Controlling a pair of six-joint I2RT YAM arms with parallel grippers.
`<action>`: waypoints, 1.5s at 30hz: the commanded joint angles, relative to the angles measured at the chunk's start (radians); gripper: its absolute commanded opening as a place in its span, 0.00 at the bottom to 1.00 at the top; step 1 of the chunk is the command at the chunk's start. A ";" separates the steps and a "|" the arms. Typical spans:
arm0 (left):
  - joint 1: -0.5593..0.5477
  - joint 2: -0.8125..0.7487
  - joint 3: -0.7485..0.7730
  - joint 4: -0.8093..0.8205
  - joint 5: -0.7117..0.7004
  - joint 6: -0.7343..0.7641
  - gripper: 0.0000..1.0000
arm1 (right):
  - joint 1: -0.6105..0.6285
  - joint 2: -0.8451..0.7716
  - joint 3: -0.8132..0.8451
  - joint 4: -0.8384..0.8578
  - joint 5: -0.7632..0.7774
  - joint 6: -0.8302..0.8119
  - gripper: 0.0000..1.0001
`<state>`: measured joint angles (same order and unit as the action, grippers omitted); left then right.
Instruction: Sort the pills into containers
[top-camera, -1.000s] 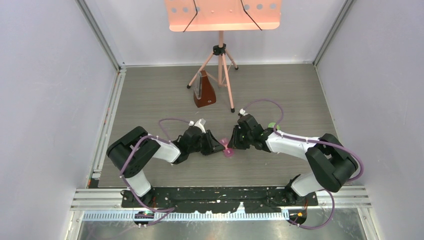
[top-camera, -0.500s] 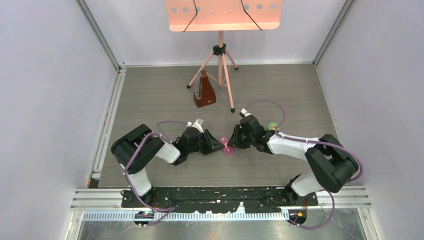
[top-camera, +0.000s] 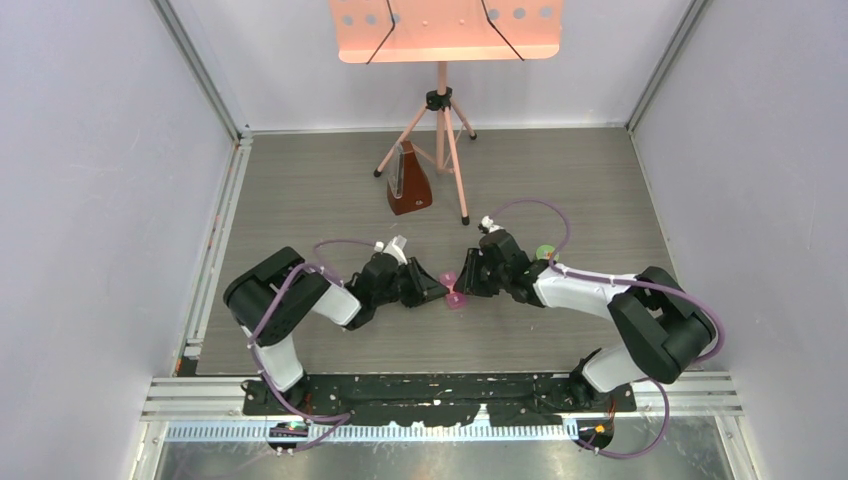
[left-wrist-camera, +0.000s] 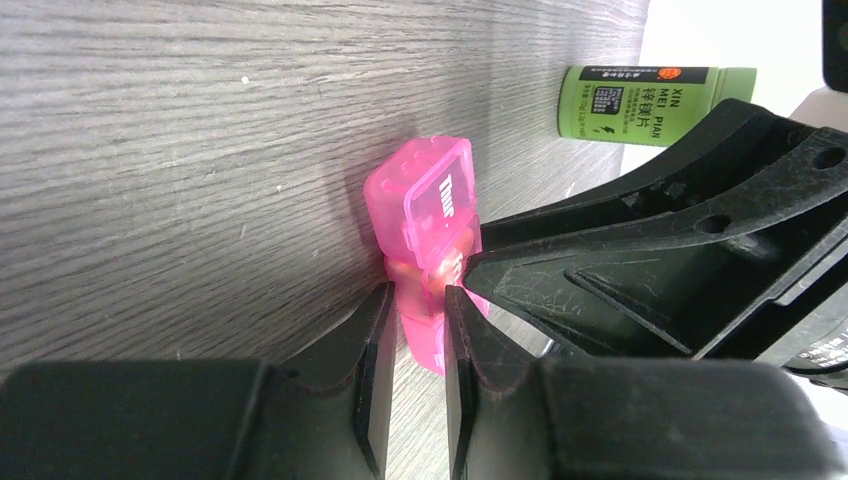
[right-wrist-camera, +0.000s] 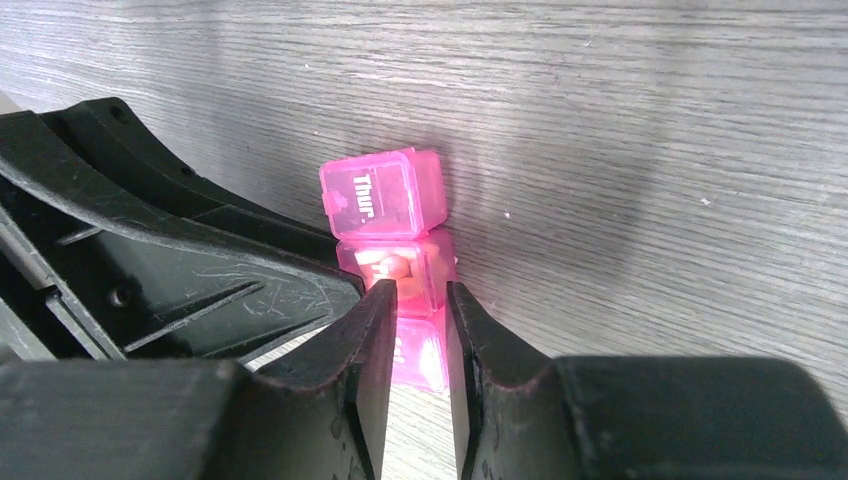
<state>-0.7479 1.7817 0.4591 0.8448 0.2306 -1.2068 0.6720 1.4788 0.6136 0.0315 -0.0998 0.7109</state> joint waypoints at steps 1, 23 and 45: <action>0.002 0.005 0.012 -0.346 -0.106 0.154 0.12 | 0.016 0.063 -0.014 -0.178 0.030 -0.058 0.33; 0.002 -0.243 0.191 -0.636 -0.071 0.304 0.45 | 0.015 -0.008 0.223 -0.372 0.029 -0.116 0.48; 0.001 -0.784 0.268 -1.169 -0.398 0.525 0.99 | 0.014 -0.473 0.352 -0.659 0.327 -0.168 0.71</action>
<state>-0.7479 1.1427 0.6289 -0.0338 -0.0017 -0.7998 0.6834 1.1683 0.8635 -0.5137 0.0669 0.5873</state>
